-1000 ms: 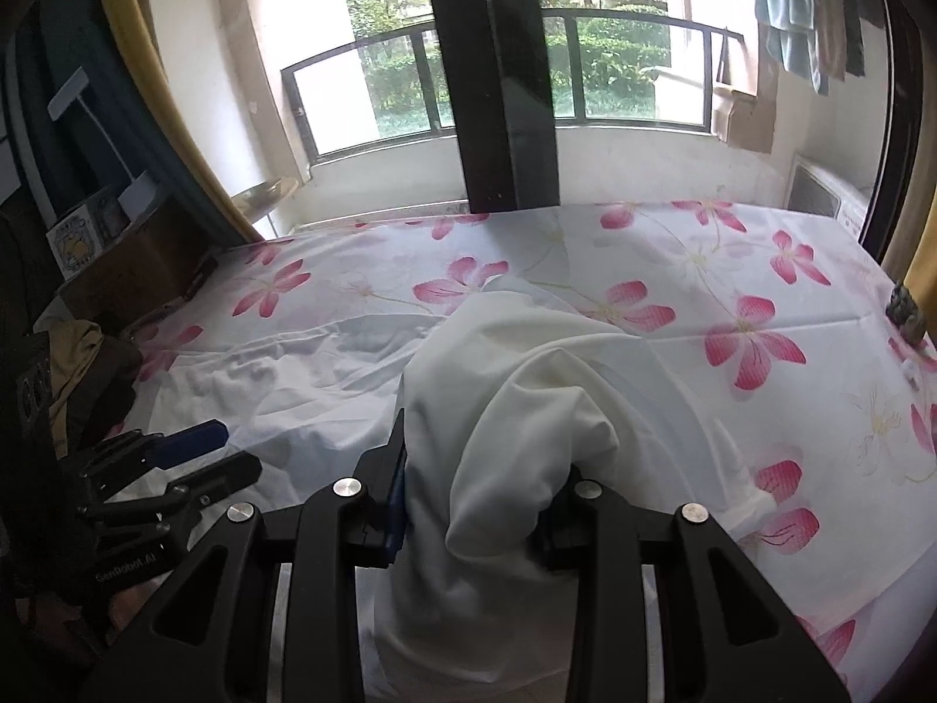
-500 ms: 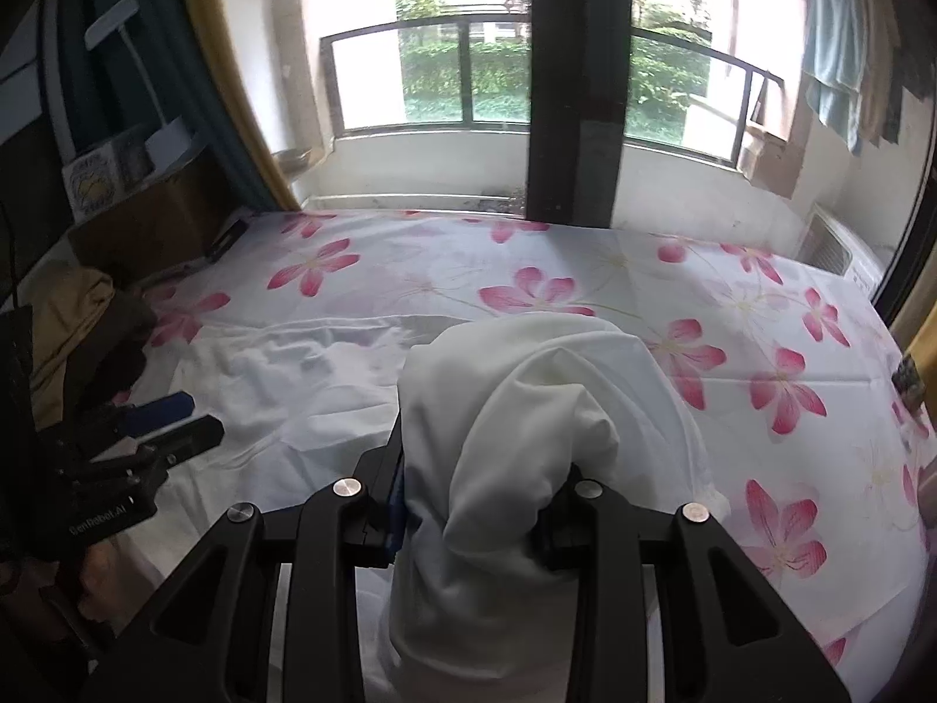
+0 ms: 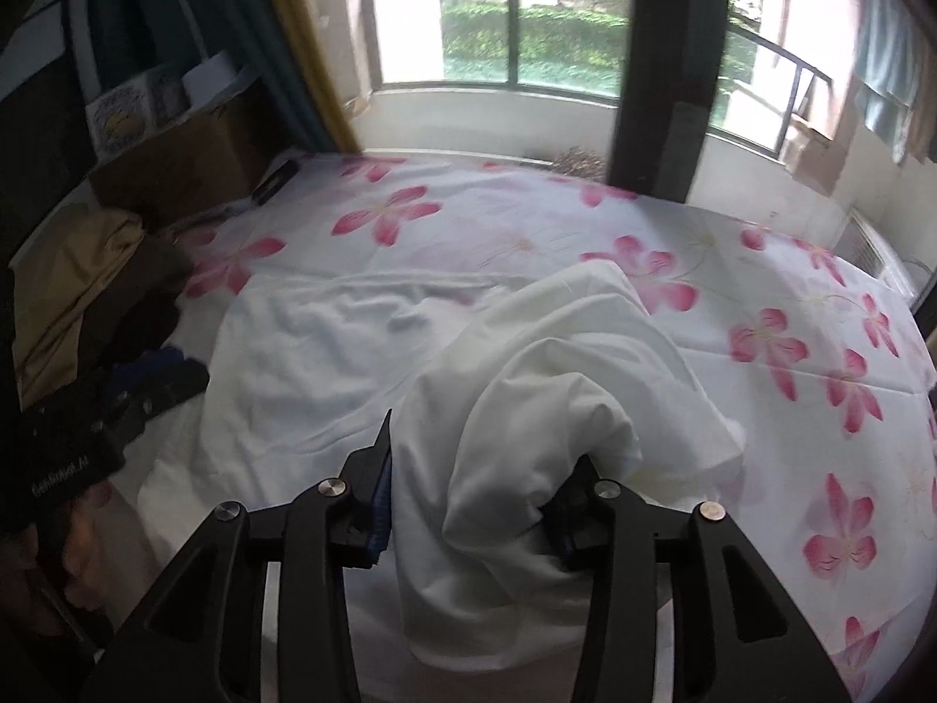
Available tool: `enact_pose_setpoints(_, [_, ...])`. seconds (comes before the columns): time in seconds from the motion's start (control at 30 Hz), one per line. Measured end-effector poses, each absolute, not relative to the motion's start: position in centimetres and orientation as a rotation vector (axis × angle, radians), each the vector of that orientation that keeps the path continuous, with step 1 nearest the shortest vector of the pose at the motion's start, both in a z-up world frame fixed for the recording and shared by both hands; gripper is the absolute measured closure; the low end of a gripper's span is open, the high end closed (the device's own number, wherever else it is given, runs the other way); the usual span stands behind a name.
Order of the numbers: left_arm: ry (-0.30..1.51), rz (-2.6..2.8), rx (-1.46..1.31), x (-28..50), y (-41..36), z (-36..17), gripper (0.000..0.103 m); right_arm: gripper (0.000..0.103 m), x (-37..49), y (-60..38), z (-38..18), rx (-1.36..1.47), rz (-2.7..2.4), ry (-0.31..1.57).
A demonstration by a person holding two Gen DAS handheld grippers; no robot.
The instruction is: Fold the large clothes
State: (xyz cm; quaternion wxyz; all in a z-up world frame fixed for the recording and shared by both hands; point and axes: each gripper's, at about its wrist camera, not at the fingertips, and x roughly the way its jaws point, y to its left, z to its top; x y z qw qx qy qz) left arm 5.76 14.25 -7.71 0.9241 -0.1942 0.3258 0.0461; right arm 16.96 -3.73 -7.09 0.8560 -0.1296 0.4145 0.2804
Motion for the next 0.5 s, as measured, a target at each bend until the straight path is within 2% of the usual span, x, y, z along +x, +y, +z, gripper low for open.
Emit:
enact_pose_setpoints(0.13, [0.671, 0.12, -0.416, 5.0, 15.8, -8.1, 0.053, 0.057, 16.0, -1.6, -8.1, -0.322, 0.627, 0.889])
enact_pose_setpoints(0.27, [0.672, 0.134, -0.428, 4.2, 17.0, -8.4, 0.053, 0.037, 15.1, -0.1, -8.3, -0.339, 0.661, 0.883])
enact_pose_setpoints(0.5, [0.665, 0.165, -0.415, 2.8, 18.5, -8.2, 0.053, 0.036, 13.1, 3.1, -8.6, -0.393, 0.81, 0.89])
